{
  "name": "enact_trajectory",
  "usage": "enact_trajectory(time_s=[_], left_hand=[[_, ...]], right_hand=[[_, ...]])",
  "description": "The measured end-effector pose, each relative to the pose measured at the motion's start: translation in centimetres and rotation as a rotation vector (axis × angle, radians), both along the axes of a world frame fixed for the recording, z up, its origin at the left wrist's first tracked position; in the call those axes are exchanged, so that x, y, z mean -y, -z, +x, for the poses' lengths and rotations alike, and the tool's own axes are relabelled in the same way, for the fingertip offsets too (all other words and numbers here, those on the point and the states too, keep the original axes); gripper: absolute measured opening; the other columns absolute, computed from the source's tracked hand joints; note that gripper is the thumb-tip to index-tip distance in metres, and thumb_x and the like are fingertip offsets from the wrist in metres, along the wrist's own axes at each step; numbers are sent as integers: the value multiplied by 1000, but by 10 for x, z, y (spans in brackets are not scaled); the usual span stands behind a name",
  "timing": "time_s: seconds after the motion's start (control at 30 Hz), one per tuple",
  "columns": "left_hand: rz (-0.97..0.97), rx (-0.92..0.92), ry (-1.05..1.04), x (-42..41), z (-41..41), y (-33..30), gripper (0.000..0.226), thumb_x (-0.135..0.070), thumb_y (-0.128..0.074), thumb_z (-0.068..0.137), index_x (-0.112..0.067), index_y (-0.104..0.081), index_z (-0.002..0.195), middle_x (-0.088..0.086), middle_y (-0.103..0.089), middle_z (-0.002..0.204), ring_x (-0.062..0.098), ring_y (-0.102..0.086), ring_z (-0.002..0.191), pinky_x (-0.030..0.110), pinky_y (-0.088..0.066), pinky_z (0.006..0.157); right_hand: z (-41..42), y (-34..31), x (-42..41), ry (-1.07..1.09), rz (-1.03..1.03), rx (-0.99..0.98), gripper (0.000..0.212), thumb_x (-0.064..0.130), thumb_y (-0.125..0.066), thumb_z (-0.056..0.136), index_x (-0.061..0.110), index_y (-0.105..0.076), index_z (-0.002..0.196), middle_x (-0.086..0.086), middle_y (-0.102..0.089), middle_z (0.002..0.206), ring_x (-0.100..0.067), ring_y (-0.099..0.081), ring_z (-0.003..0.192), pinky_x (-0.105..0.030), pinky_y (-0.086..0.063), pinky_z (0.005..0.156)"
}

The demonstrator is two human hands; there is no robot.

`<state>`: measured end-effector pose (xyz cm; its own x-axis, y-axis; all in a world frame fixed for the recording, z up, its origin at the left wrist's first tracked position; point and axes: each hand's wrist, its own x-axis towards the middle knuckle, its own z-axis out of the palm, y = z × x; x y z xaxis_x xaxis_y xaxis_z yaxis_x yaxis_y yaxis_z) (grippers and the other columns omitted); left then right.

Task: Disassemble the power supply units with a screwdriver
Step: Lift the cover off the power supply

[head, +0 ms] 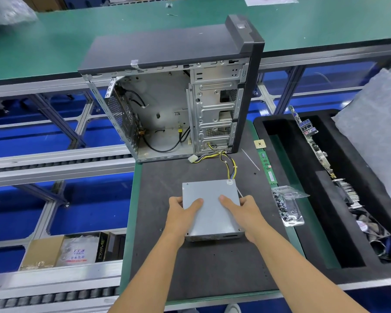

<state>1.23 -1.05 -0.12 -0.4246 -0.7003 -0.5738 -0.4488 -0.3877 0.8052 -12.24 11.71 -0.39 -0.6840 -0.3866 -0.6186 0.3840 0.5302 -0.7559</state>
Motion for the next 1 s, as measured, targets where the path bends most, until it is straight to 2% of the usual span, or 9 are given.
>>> enact_trajectory(time_s=[0.1,0.17,0.2,0.37,0.53,0.67,0.87,1.0], left_hand=[[16,23,12,0,-1,-3,58,-50,-81,76,-27,-45,114,-9,-66,108,8,-70,89,21,-52,58],[19,59,8,-2,-3,-4,64,-54,-85,70,-21,-54,116,-8,-70,106,10,-71,89,23,-52,62],[16,82,8,-3,-4,-4,64,-55,-86,68,-19,-58,113,-8,-71,103,11,-71,88,24,-52,62],[-5,154,-16,-1,-7,-5,61,-58,-88,60,-17,-66,99,-7,-74,91,9,-71,77,20,-48,51],[-17,160,-21,-1,-8,-4,64,-57,-88,58,-15,-66,99,-5,-74,92,12,-72,78,22,-48,52],[-25,173,0,0,-9,-5,64,-59,-87,60,-17,-59,101,-5,-70,97,11,-69,81,24,-48,54],[9,166,14,3,-8,-7,66,-57,-87,63,-19,-51,102,-4,-66,102,13,-68,86,27,-49,58],[40,149,34,6,-9,-10,67,-54,-88,63,-18,-49,104,-3,-66,104,14,-69,88,29,-52,61]], right_hand=[[-8,-5,2,-68,15,127,69,63,-79,69,18,-45,110,-1,-66,109,-19,-70,91,-34,-59,69],[-10,-5,5,-128,48,187,76,65,-78,68,12,-55,116,-4,-69,111,-24,-71,94,-41,-59,83],[-10,-5,6,-135,61,190,75,65,-78,68,9,-60,114,-5,-71,108,-25,-72,93,-41,-59,85],[-8,-7,6,-68,40,149,57,51,-87,65,6,-71,96,-4,-77,85,-22,-75,75,-35,-61,69],[-10,-6,8,-95,96,81,63,57,-84,65,6,-69,99,-8,-73,97,-27,-72,86,-44,-59,83],[-10,-6,10,-116,116,46,65,61,-80,68,8,-67,102,-7,-72,102,-27,-71,89,-44,-59,85],[-10,-7,10,-117,78,96,82,62,-80,67,6,-55,121,-9,-67,115,-29,-68,98,-45,-58,86],[-15,-11,10,-130,73,110,85,60,-82,66,5,-50,123,-9,-65,116,-28,-69,97,-45,-59,85]])
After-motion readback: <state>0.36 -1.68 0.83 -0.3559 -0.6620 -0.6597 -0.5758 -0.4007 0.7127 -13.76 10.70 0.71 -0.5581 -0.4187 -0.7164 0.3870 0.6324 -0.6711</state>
